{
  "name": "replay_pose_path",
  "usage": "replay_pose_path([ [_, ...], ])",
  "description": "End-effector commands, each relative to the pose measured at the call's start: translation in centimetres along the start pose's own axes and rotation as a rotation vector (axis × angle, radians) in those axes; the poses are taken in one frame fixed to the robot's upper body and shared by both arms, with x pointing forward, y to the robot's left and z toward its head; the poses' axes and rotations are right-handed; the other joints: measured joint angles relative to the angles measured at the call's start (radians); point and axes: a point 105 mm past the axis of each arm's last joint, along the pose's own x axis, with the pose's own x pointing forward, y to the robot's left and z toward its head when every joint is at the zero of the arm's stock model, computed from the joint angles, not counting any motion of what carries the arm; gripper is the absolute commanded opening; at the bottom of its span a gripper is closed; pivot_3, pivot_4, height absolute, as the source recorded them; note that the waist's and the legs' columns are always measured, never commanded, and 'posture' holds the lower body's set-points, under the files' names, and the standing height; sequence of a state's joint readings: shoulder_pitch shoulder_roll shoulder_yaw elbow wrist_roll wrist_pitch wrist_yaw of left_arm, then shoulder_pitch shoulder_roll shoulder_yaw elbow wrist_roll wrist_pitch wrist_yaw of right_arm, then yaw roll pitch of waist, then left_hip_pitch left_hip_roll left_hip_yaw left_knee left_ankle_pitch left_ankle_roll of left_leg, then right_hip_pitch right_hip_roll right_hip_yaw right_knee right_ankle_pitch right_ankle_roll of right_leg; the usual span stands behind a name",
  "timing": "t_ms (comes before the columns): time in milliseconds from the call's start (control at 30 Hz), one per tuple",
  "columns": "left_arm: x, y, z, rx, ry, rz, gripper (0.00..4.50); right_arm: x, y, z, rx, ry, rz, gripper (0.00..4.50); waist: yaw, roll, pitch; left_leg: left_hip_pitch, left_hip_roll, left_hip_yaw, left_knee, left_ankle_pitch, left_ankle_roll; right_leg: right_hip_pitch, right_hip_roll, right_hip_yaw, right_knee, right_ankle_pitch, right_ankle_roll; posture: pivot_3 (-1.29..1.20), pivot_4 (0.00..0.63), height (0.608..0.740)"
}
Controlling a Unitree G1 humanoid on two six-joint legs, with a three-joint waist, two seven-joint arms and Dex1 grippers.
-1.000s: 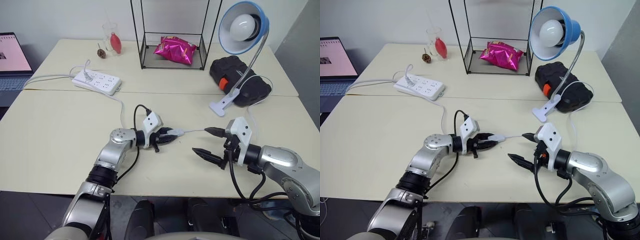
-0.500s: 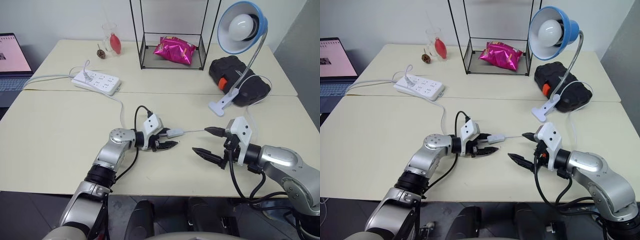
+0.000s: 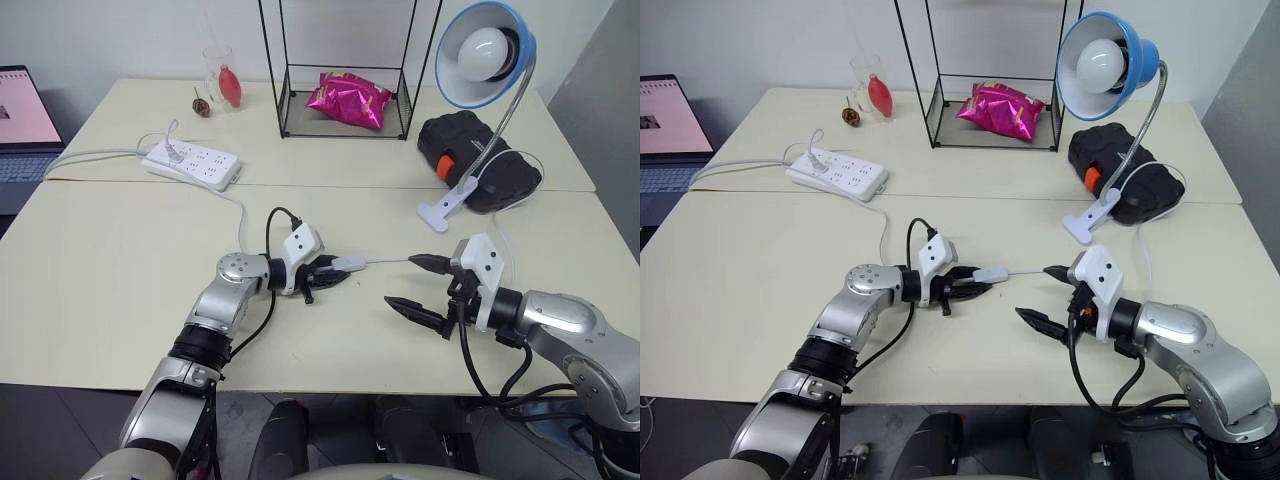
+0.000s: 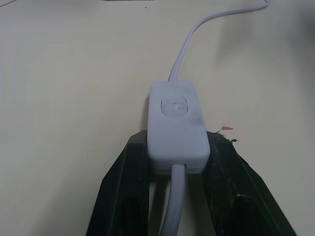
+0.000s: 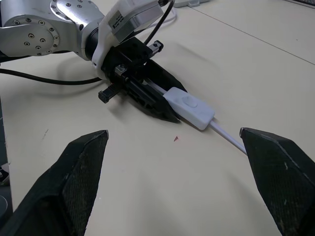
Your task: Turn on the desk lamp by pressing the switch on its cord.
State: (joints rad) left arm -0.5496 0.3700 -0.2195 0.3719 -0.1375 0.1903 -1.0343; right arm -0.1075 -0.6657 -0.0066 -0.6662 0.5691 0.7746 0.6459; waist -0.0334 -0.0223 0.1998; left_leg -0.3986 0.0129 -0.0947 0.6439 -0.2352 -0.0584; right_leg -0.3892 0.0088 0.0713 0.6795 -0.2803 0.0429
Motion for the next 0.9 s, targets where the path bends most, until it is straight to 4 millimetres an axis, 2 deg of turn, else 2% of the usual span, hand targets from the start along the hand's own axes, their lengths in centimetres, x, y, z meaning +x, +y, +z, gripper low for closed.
replay_pose_path([
  [33,-0.5,0.5,0.2,0.000,-0.004,0.025,1.11,-0.1,0.2,0.6,-0.042,-0.017,0.001,4.50,0.000,0.000,0.000,0.000,0.000,0.000,0.000,0.000,0.000,0.000,0.000,0.000,0.000,0.000,0.000,0.00,0.150,0.740],
  [200,-0.3,0.4,1.6,0.019,-0.068,0.038,1.11,0.0,1.0,1.1,0.059,-0.077,0.021,4.50,0.000,0.000,0.000,0.000,0.000,0.000,0.000,0.000,0.000,0.000,0.000,0.000,0.000,0.000,0.000,0.00,0.150,0.740],
  [333,-0.4,0.0,4.1,0.047,-0.158,0.055,1.11,0.1,3.1,0.7,0.276,-0.127,0.066,4.50,0.002,0.000,0.000,-0.001,0.000,-0.001,0.000,0.000,0.000,0.000,0.000,0.000,0.000,0.000,0.000,0.00,0.150,0.740],
  [400,-0.5,-0.4,5.0,0.059,-0.186,0.057,1.11,0.3,3.2,0.4,0.384,-0.147,0.041,4.50,0.003,0.000,0.000,-0.002,0.000,-0.001,0.000,0.000,0.000,0.000,0.000,-0.001,0.000,0.000,0.000,0.00,0.150,0.740],
  [567,-0.7,-1.1,6.7,0.068,-0.252,0.096,1.11,2.3,1.4,-0.4,0.701,-0.221,-0.108,4.50,0.000,0.000,0.000,0.000,0.000,-0.001,0.000,0.000,0.000,0.000,-0.001,0.000,0.000,0.000,0.000,0.00,0.150,0.740],
  [733,-0.7,-1.6,6.8,0.045,-0.270,0.134,1.11,4.4,0.0,1.6,0.928,-0.371,-0.121,4.50,-0.002,0.001,0.000,0.000,0.001,-0.001,0.000,0.000,0.000,0.000,0.001,0.000,0.001,0.000,0.000,0.00,0.150,0.740],
  [900,-1.1,-1.7,7.3,-0.010,-0.291,0.147,1.11,5.8,-0.9,2.9,1.029,-0.439,-0.117,4.50,-0.001,0.001,0.000,-0.001,0.002,-0.001,-0.001,0.000,0.000,-0.001,0.002,0.000,0.000,-0.001,-0.002,0.00,0.150,0.740],
])
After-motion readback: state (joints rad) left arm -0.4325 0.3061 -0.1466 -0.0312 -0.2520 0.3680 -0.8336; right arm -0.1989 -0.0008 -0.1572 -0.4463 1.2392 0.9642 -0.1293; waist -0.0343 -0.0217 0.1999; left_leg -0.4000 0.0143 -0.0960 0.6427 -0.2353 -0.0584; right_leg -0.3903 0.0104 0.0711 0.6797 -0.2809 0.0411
